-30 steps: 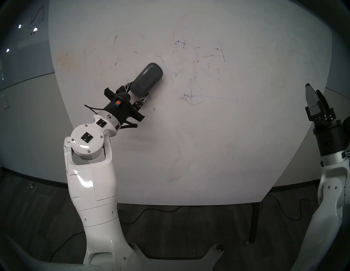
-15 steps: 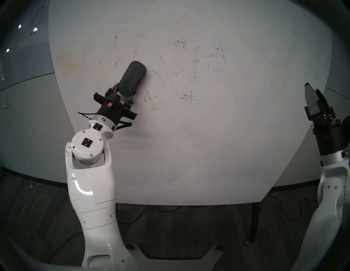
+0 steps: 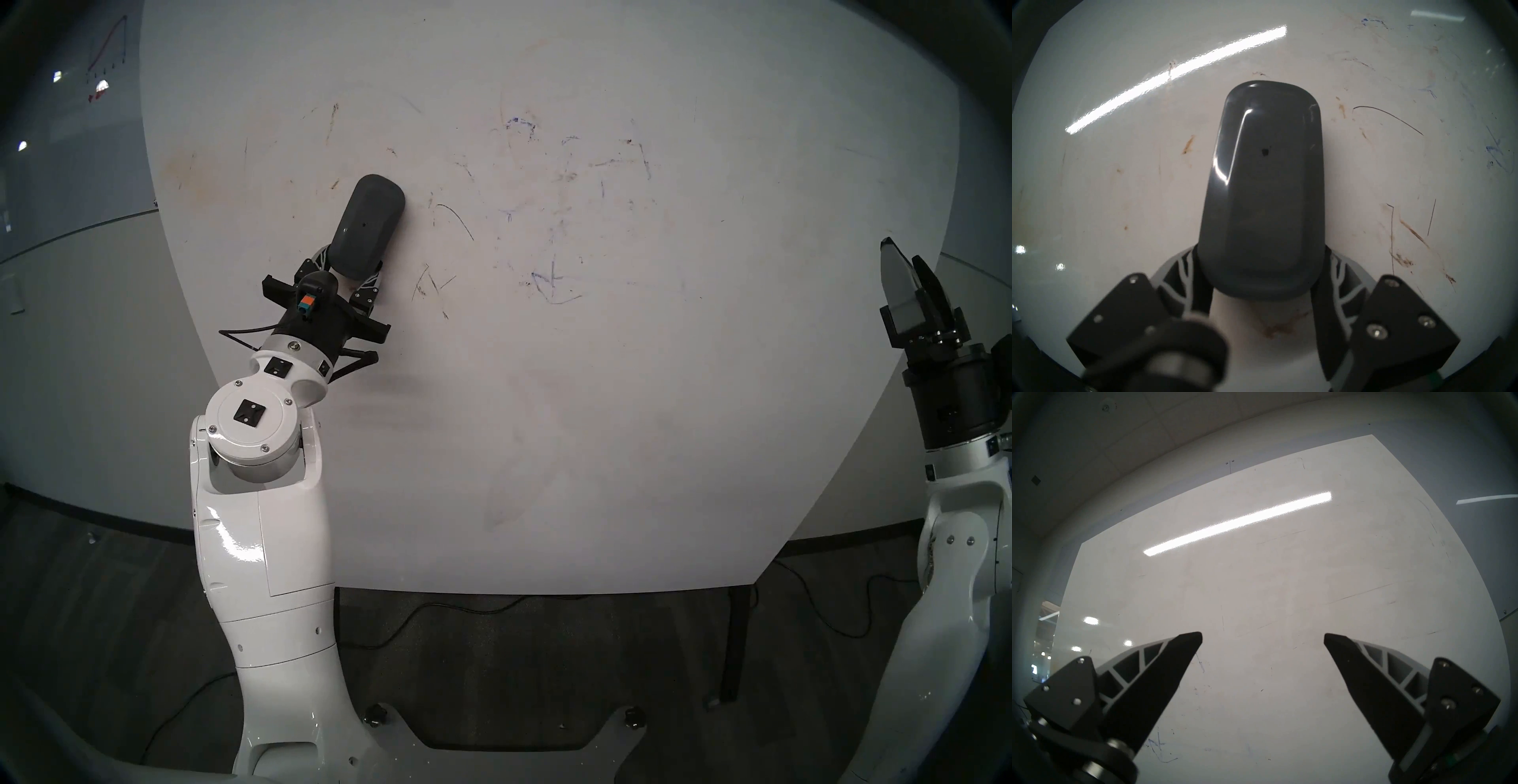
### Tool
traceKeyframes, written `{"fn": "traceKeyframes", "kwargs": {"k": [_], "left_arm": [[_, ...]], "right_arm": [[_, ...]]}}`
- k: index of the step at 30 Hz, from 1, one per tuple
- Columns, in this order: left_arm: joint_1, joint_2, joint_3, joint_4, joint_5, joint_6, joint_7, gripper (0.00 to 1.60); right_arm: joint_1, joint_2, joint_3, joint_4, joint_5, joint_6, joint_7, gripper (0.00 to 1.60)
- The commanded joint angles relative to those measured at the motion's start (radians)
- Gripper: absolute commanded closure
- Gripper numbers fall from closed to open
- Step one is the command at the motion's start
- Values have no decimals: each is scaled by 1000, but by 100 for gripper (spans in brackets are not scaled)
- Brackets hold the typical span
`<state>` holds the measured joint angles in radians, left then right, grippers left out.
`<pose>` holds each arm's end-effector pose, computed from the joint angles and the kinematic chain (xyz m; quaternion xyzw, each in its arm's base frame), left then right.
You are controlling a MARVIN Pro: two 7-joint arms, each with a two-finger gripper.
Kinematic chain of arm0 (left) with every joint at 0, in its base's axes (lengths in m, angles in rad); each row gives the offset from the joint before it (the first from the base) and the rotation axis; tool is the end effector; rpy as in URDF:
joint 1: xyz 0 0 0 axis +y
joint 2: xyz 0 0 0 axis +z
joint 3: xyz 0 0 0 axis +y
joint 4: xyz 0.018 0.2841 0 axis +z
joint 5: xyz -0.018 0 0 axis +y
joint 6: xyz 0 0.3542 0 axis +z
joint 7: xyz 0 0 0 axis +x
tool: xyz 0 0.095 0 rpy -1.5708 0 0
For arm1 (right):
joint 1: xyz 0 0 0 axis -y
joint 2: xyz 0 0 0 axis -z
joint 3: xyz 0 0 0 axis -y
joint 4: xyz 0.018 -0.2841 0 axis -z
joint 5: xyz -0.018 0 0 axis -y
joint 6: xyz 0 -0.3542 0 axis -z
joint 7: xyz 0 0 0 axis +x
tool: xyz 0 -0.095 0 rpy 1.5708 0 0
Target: Erase all marks on the whiteboard with the eraser
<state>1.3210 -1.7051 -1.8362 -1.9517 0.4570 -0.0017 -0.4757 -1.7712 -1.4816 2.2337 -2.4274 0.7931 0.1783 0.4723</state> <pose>0.4611 0.0559 -0.0520 -0.5205 0.1694 -0.8261 0.1339 0.2709 -0.1492 0.0077 -0.4133 -0.0195 -0.8983 0.1479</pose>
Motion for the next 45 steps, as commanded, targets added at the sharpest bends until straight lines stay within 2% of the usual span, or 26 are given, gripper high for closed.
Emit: {"fn": "traceKeyframes", "kwargs": {"k": [1, 20, 34, 45], "left_arm": [[10, 10, 15, -16, -40, 35, 81, 160], [38, 26, 90, -19, -197, 193, 262, 160], [37, 29, 141, -37, -287, 293, 347, 160], [49, 39, 174, -53, -315, 338, 391, 160]], "right_arm": [[8, 1, 4, -16, 6, -9, 7, 0], [7, -2, 16, -16, 14, -14, 29, 0], [6, -5, 26, -16, 20, -14, 39, 0], [6, -13, 30, -16, 21, -13, 46, 0]]}}
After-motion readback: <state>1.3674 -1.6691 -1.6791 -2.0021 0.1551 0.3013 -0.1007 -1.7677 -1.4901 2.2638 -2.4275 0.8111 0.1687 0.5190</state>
